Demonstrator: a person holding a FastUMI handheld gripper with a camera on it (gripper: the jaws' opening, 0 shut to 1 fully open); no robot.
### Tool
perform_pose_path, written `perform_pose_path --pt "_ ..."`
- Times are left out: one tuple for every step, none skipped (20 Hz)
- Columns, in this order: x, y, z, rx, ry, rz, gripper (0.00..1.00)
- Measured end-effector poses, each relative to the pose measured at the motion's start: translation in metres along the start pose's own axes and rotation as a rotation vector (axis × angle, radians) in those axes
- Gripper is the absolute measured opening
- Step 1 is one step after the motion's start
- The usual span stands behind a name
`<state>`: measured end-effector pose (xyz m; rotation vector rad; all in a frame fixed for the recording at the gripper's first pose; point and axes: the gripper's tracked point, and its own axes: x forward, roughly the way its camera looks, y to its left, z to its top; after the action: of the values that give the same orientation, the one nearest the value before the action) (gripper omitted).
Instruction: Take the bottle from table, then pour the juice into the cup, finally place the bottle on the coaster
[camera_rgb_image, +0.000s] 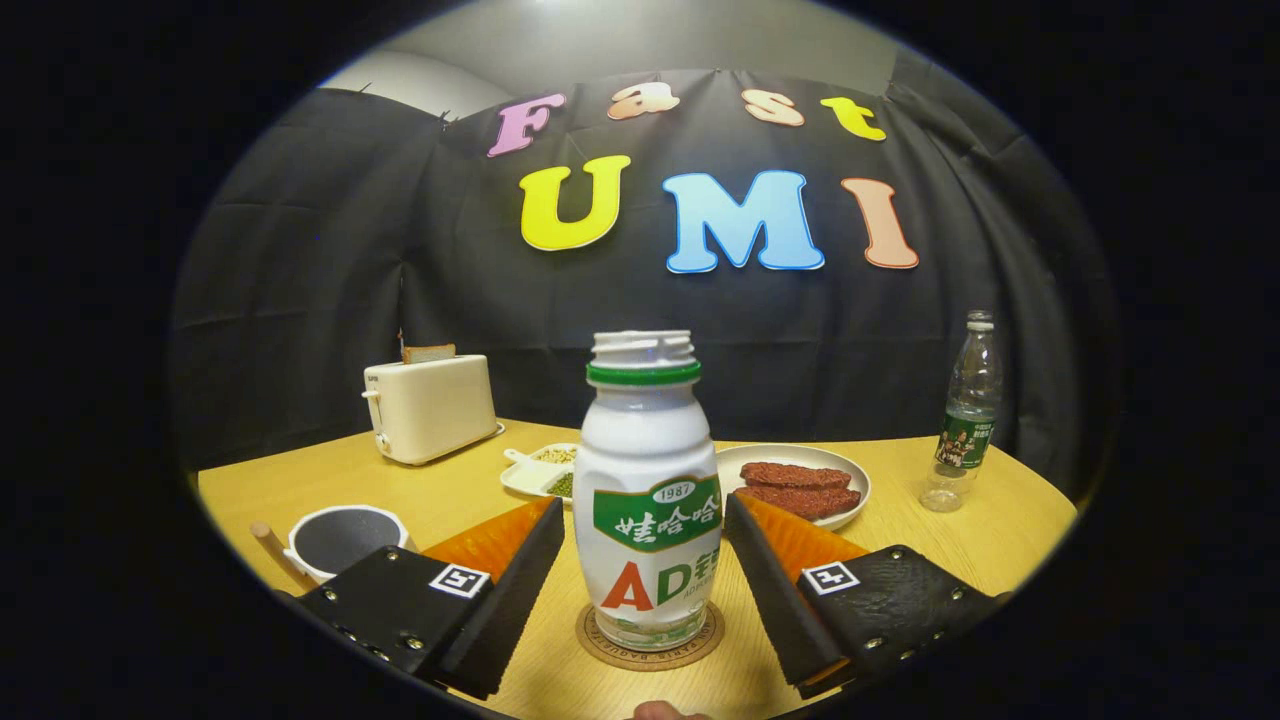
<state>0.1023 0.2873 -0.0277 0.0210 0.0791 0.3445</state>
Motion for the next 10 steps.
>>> perform_pose_path --pt "-0.005 -0.001 0.007 -0.002 -0.018 -0.007 0.98" --pt "-0.011 -0.002 0.017 -0.003 -0.039 -0.013 0.98" --pt "-0.019 -0.001 0.028 -0.004 -0.061 -0.016 0.98" --pt "-0.026 0.0 0.039 -0.006 -0.08 -0.013 0.98" --pt "-0.034 0.002 0.049 -0.008 -0.094 -0.01 0.98" --pt "-0.042 0.002 0.06 -0.006 -0.105 -0.015 0.98" --pt "-0.051 0.002 0.074 -0.005 -0.117 -0.023 0.98" --pt "-0.06 -0.001 0.089 -0.005 -0.125 -0.039 0.98" --pt "-0.069 -0.005 0.102 -0.005 -0.129 -0.056 0.98" --pt "-0.077 -0.007 0.118 -0.015 -0.132 -0.072 0.98"
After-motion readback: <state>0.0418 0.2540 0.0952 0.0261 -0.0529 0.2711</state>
